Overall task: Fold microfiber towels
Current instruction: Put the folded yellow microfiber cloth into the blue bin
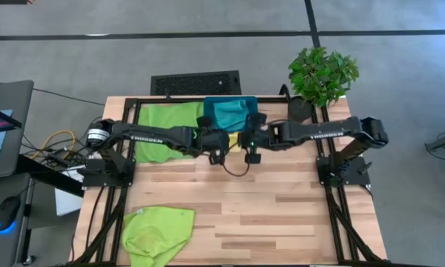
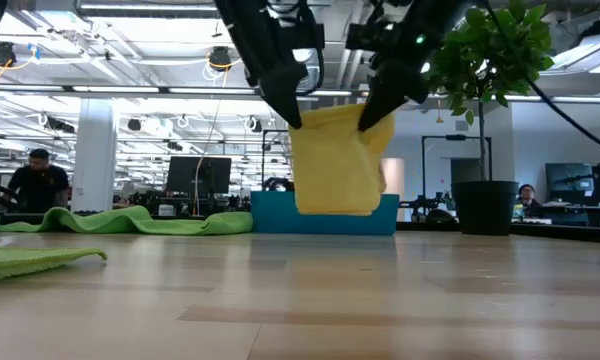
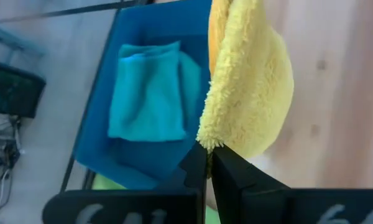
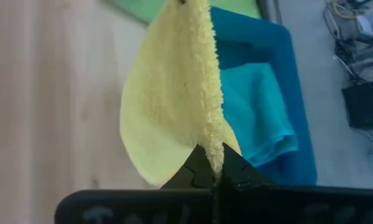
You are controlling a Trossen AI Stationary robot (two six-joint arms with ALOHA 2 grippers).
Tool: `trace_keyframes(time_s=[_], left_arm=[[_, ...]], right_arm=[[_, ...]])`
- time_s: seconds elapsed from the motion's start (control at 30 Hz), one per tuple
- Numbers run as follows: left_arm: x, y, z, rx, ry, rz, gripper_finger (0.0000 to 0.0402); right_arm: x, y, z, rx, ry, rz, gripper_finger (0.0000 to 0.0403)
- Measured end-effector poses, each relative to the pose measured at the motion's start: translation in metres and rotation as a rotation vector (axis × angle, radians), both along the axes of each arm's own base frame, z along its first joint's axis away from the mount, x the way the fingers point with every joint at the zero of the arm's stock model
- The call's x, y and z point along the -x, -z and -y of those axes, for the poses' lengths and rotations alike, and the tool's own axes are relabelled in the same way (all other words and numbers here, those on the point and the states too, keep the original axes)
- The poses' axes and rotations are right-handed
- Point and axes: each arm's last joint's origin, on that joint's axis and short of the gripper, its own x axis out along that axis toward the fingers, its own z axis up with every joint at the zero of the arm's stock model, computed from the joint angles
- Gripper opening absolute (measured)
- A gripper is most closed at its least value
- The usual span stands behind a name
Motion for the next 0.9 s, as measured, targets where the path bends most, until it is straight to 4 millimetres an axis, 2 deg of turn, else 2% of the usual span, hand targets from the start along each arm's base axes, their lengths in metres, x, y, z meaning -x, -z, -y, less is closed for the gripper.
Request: trace_keyframes(time_s=[0.27,0.63,0.73,0.9], left_arm=[[0.000,-0.003,-0.045,-0.044,-0.078,0.049,0.0000],[0.005,-0.005,-0.085,-0.033,-0.176,0.106,0.0000],[0.007,-0.004,-0.093,-0.021,-0.192,0.109,0.0000],[0.010,0.000,-0.103,-0.007,-0.213,0.106,0.0000]], right_arm=[[0.000,-0.003,0.044,0.002,0.052,0.045,0.0009],[0.003,-0.010,0.088,-0.041,0.078,0.167,0.0010],[-0.002,-0.001,0.097,-0.055,0.091,0.157,0.0010],[-0.013,0.027,0.107,-0.070,0.096,0.089,0.0010]])
